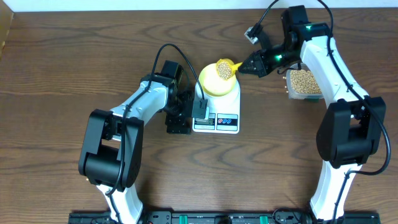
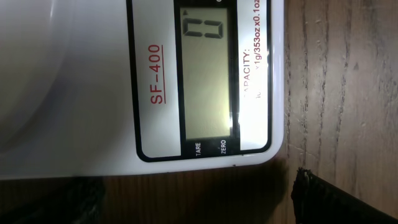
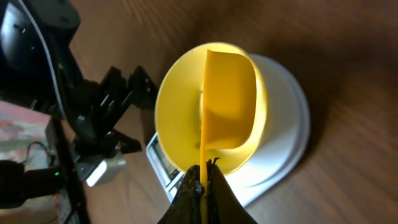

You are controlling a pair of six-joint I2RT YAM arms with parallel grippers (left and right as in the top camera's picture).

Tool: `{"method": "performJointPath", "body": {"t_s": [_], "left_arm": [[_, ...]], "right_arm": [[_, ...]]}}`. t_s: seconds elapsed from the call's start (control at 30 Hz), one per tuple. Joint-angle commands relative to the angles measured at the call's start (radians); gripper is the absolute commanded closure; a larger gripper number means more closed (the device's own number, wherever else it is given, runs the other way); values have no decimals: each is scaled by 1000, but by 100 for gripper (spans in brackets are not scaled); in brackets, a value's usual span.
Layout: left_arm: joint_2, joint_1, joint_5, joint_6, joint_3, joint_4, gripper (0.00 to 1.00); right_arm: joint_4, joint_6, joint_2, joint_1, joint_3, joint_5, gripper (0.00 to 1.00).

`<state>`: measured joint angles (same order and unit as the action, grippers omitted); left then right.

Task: Scoop item into bowl and weigh 50g on scale
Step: 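Tilt the scoop with the right gripper to pour soybeans into bowl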

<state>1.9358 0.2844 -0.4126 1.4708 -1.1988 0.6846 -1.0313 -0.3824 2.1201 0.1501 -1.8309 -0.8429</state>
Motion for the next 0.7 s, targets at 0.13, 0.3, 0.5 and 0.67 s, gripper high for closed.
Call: {"method": "performJointPath", "body": {"t_s": [0.13,0.3,0.5,0.67], "left_arm": [[11,9,-20,14,11,6,2],[12,9,-20,14,11,6,2],[11,9,-20,14,11,6,2],[11,9,-20,14,11,6,2]], "right_arm": [[44,92,3,9,2,-2,97],[49,98,3,9,2,-5,99],[51,98,2,11,-10,-31,99],[51,56,-18,16,-21,-31,99]]}}
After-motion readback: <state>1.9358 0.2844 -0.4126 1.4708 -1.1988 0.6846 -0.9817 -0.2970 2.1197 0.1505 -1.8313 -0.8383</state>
